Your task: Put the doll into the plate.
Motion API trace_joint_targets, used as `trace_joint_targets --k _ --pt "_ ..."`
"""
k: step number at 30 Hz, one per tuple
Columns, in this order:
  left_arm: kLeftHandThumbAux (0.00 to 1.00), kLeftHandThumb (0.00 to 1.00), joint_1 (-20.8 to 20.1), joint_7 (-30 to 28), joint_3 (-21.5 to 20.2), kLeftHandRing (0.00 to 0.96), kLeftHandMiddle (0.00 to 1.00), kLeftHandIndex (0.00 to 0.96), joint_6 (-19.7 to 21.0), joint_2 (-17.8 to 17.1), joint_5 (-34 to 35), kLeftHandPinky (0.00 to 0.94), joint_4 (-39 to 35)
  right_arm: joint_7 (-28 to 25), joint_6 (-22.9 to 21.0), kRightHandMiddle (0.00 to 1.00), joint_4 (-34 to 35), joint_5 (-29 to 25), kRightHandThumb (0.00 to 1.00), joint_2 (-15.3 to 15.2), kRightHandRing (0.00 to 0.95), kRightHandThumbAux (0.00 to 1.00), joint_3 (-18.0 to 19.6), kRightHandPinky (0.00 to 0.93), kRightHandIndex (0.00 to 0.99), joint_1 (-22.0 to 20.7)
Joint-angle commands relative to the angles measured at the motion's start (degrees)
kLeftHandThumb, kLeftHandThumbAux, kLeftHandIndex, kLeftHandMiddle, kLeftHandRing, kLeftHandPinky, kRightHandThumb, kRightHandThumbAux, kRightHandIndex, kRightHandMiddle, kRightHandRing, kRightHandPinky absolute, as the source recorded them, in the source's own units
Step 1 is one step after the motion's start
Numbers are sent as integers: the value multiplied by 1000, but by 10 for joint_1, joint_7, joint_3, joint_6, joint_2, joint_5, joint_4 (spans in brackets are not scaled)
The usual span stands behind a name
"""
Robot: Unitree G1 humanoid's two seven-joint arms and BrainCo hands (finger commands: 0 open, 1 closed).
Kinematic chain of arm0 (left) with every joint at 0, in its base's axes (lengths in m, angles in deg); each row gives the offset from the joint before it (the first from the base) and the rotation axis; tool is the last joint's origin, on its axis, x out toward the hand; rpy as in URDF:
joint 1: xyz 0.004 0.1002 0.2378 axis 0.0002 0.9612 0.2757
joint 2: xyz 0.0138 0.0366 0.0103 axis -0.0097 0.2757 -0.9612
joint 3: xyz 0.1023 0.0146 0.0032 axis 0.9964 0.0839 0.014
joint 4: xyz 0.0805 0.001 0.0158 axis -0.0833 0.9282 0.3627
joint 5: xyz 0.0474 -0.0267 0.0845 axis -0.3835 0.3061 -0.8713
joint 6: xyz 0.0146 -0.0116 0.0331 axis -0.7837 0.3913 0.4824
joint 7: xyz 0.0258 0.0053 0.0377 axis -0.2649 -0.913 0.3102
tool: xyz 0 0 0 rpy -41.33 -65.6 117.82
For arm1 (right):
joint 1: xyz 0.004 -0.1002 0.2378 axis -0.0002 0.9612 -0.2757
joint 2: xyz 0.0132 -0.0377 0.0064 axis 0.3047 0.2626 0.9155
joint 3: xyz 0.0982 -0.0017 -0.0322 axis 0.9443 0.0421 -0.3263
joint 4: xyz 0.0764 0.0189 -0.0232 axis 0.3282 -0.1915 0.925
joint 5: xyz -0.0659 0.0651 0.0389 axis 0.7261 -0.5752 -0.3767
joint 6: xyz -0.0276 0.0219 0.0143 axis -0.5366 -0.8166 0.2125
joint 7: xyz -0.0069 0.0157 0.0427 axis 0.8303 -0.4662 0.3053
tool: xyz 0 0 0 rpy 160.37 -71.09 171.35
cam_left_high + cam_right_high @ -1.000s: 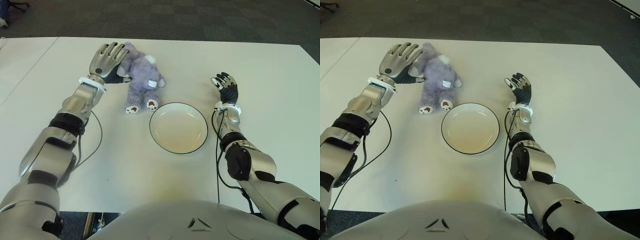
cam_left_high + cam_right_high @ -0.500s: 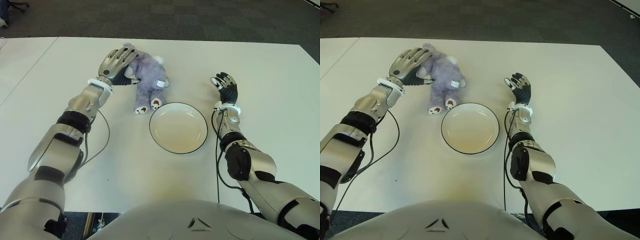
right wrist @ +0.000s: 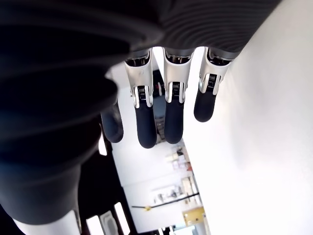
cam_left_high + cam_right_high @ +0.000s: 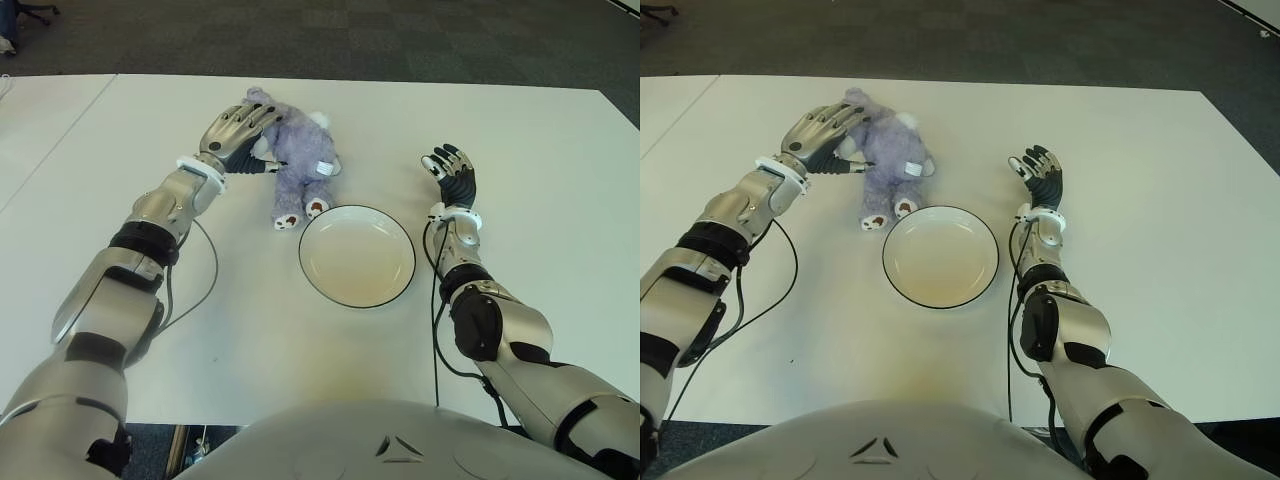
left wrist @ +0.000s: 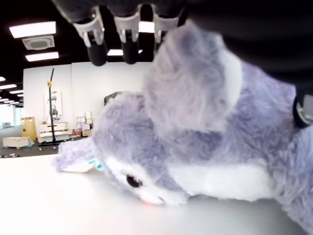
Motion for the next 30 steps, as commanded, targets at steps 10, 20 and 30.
trace_joint_targets --k 10,20,30 --pt "349 136 -23 -10 48 0 0 0 39 10 -27 0 86 17 -74 274 -63 -16 0 21 235 862 17 191 251 78" --pt "368 180 -49 -16 65 0 0 0 44 37 -15 0 137 12 -71 278 -63 -13 0 22 237 851 17 194 260 79" --pt "369 242 -77 7 82 0 0 0 44 65 -15 0 192 13 -78 270 -63 -13 0 20 231 841 18 169 254 78"
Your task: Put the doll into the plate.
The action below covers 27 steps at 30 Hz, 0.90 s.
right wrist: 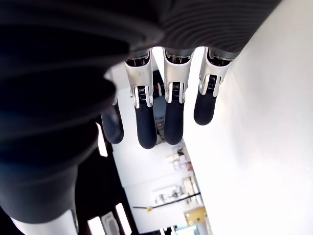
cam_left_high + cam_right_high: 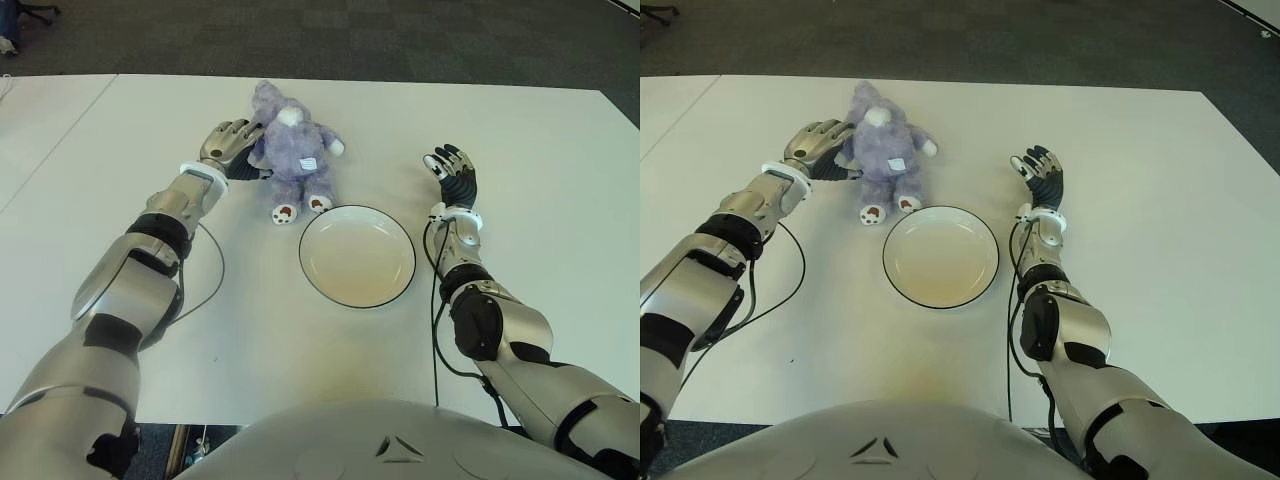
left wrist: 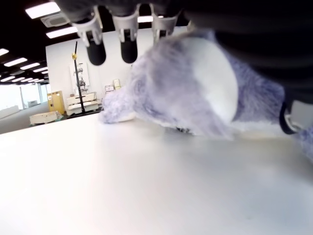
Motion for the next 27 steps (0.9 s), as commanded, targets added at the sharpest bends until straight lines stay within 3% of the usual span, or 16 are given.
trace_joint_targets --k 1,9,13,14,17,18,19,21,27 --pt "376 241 -14 12 22 0 0 0 3 19 -10 0 38 17 -79 269 -63 -13 0 19 229 842 12 172 253 79" --pt "471 227 -31 67 65 0 0 0 35 17 -42 40 108 14 -79 282 -63 -17 0 21 237 847 18 180 264 78" --pt "553 298 -33 88 74 0 0 0 44 18 -46 126 115 15 -77 285 -63 -15 0 21 239 851 18 179 267 79" --pt "596 335 -34 94 76 0 0 0 46 18 -46 199 115 15 -76 285 -63 -14 0 21 237 850 18 171 265 79" --pt "622 347 -34 118 74 41 0 0 48 18 -42 242 115 17 -73 283 -63 -11 0 22 236 848 15 170 263 79" --pt "636 401 -34 128 73 190 103 133 47 17 -41 312 113 18 -72 282 -63 -10 0 22 239 842 14 184 266 80" --pt "638 418 -34 140 72 228 130 168 47 16 -40 329 111 19 -71 282 -63 -8 0 22 239 841 13 188 267 80" --pt "700 654 -35 162 74 312 209 378 47 16 -42 375 105 20 -70 283 -63 -6 0 22 241 839 11 196 270 80" --pt "703 704 -32 198 70 408 375 416 55 21 -37 477 107 21 -72 286 -63 -4 0 20 242 840 9 193 268 80"
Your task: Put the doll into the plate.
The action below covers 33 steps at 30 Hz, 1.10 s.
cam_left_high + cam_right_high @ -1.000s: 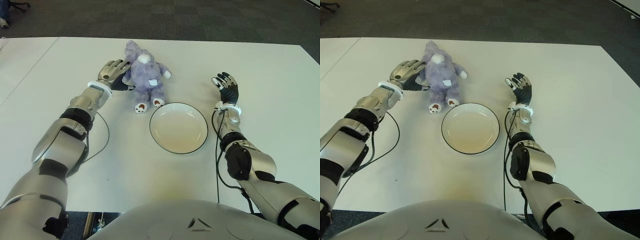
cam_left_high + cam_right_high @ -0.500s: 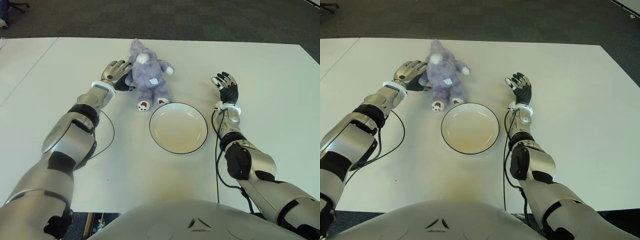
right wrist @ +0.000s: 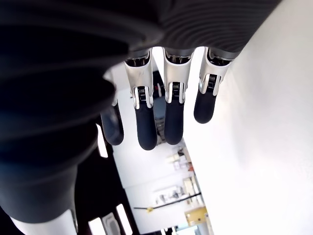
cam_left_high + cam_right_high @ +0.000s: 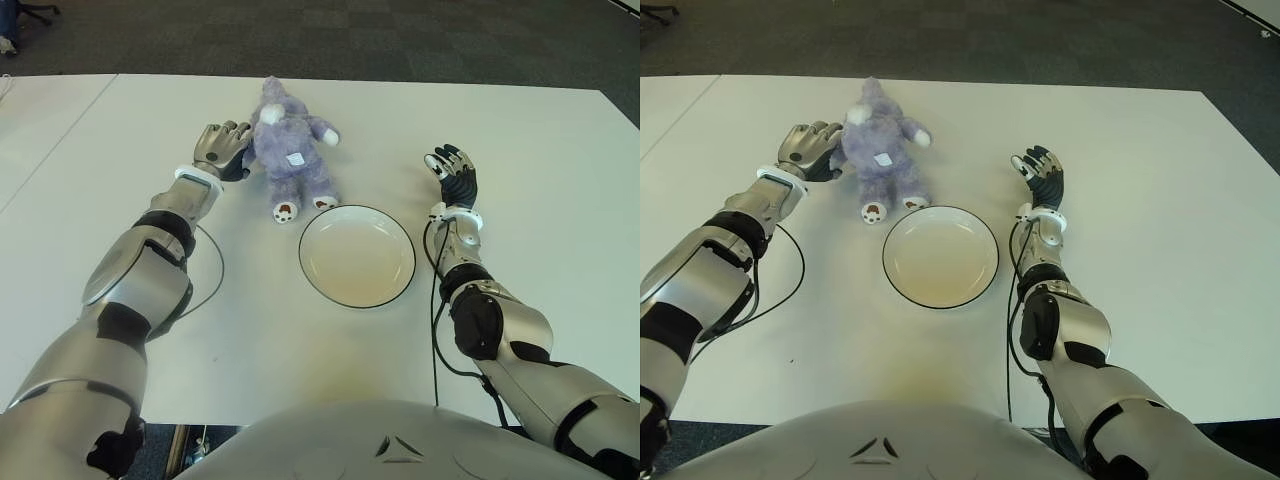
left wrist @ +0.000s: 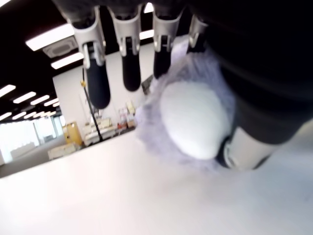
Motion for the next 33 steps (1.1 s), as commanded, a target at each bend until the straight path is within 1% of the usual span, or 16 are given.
trace_joint_targets --k 1,2,4,5,6,7,8,12,14,17,18,20,29,31,33 --pt "703 705 -1 27 2 416 386 417 10 7 4 485 4 23 -73 287 -61 -5 0 20 243 841 4 194 268 82" --pt "703 706 -1 30 1 417 388 417 15 8 5 486 5 23 -73 287 -61 -6 0 20 243 841 5 194 268 81" --pt "702 708 -1 35 2 496 435 417 27 10 3 587 6 20 -74 284 -61 -9 0 20 244 846 7 202 264 81" --pt "702 708 -1 38 1 502 439 417 37 12 3 595 7 19 -74 283 -61 -10 0 20 244 846 8 202 264 81" --pt "701 713 -1 40 1 630 553 422 44 14 3 700 7 19 -74 283 -61 -11 0 20 249 846 9 215 262 81" --pt "700 715 -1 35 -3 663 582 423 51 16 7 727 8 19 -75 283 -61 -11 0 20 250 846 9 218 262 81" --pt "699 720 -1 30 -5 678 628 427 57 17 10 732 9 18 -75 282 -61 -11 0 20 251 845 9 214 261 81" --pt "698 725 -1 9 -17 696 655 430 63 20 27 723 9 19 -75 285 -61 -11 0 20 251 842 9 194 264 81" --pt "697 735 -3 -5 -25 744 717 436 61 20 39 781 9 19 -76 291 -61 -10 0 19 251 840 8 187 269 81" --pt "697 737 -7 -16 -31 759 737 438 56 15 51 802 3 19 -75 295 -62 -10 0 19 253 840 8 188 271 81" --pt "698 740 -9 -19 -34 778 763 439 54 12 54 822 -1 18 -75 295 -62 -10 0 19 253 842 9 197 271 81" --pt "698 742 -14 -23 -38 799 791 440 52 9 59 831 -11 17 -76 294 -62 -11 0 19 252 842 10 196 270 81" --pt "698 746 -13 -9 -45 832 833 440 35 4 70 827 -32 19 -76 285 -62 -9 0 18 244 835 8 195 262 80" --pt "698 747 -13 -3 -46 838 840 440 30 2 72 813 -40 19 -77 283 -62 -9 0 18 243 831 8 194 261 80" --pt "698 747 -13 3 -47 840 842 440 26 2 71 843 -48 19 -77 279 -62 -9 0 19 240 828 8 191 258 80"
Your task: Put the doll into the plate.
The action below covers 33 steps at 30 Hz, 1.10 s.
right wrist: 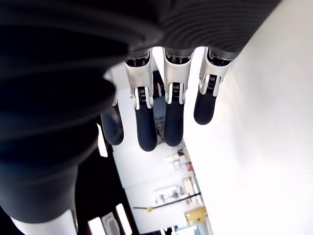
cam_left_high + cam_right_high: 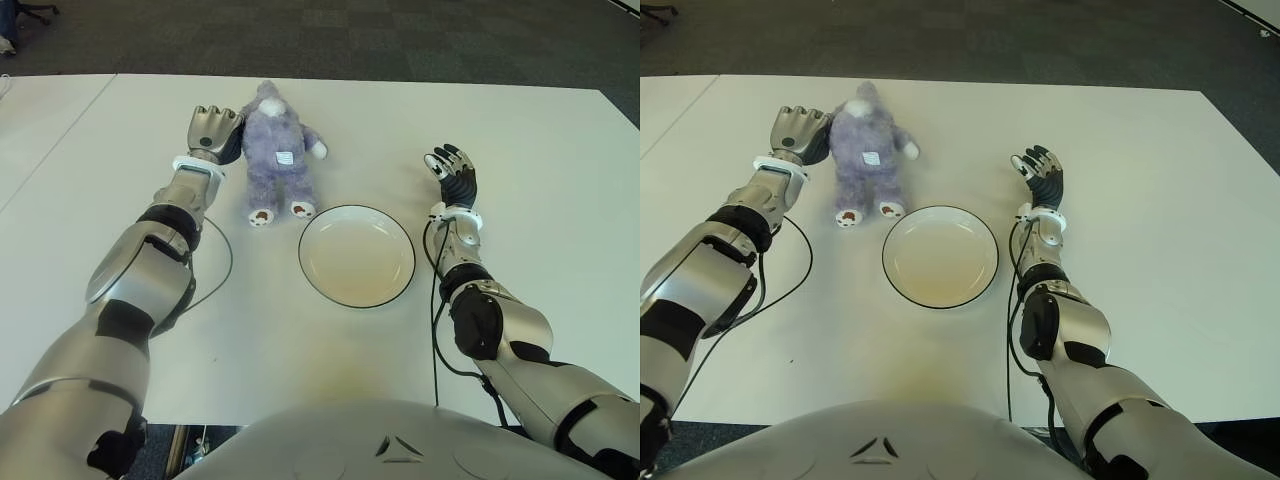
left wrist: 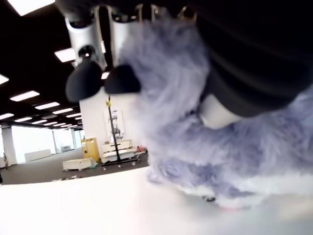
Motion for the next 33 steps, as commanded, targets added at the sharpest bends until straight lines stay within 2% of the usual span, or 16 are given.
trace_joint_targets --k 1,11,19,25,33 --pt "698 747 -1 12 -6 842 844 440 -12 -6 6 845 -20 19 -77 278 -62 -9 0 19 240 825 8 195 256 80" --pt "698 747 -10 15 -7 849 852 440 -14 -7 -1 842 -38 20 -78 278 -62 -10 0 20 241 814 9 194 253 79" --pt "699 746 -14 9 -6 856 856 440 -15 -22 -7 856 -82 19 -78 271 -62 -11 0 21 236 810 10 198 247 79" --pt "697 748 -30 7 -5 865 866 441 -22 -38 -18 874 -108 17 -78 275 -63 -12 0 22 243 823 11 202 252 80" --pt "698 747 -50 8 -4 870 871 441 -32 -43 -29 874 -126 15 -76 276 -63 -13 0 23 247 826 12 215 262 80"
